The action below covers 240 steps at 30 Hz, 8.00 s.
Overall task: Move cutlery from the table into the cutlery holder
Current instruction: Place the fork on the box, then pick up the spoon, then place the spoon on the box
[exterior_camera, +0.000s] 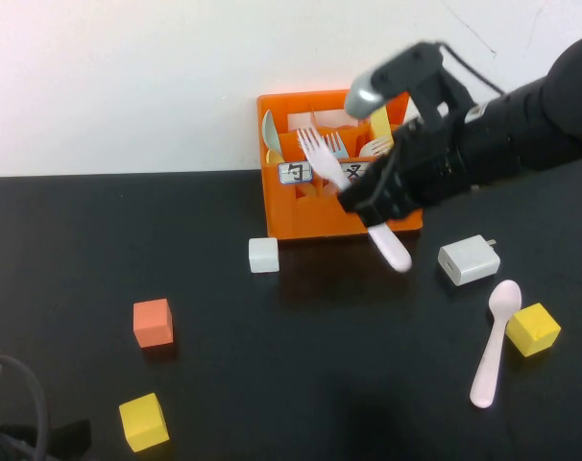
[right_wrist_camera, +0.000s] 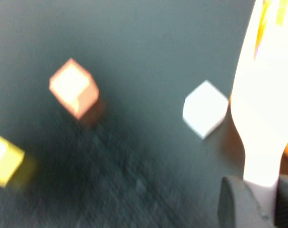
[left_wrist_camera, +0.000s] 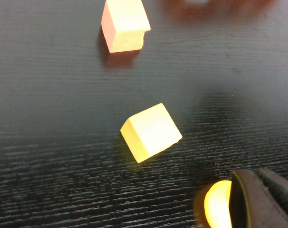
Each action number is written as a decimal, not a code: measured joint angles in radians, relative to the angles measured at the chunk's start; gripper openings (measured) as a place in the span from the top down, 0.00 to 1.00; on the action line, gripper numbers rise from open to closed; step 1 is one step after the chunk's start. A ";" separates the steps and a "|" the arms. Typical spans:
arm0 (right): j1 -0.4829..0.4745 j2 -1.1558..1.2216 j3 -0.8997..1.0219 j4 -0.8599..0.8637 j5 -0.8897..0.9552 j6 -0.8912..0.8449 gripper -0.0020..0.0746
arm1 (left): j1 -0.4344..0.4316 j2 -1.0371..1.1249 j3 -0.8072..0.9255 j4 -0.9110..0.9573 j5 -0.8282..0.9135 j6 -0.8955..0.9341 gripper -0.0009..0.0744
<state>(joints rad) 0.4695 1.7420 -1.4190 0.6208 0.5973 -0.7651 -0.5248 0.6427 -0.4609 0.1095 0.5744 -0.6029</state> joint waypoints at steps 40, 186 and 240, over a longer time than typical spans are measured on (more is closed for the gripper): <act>0.002 0.314 -0.259 0.198 -0.702 -0.149 0.80 | 0.000 0.000 0.000 0.000 -0.016 0.021 0.99; -0.074 0.131 0.223 -0.628 0.141 0.957 0.58 | 0.000 0.000 0.000 -0.025 -0.087 0.053 0.99; 0.009 -0.019 0.170 -0.693 0.143 0.815 0.80 | 0.000 0.000 0.000 -0.051 -0.106 0.053 0.99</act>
<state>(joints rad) 0.4780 1.7234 -1.2492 -0.0722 0.7406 0.0495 -0.5248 0.6427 -0.4609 0.0581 0.4688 -0.5502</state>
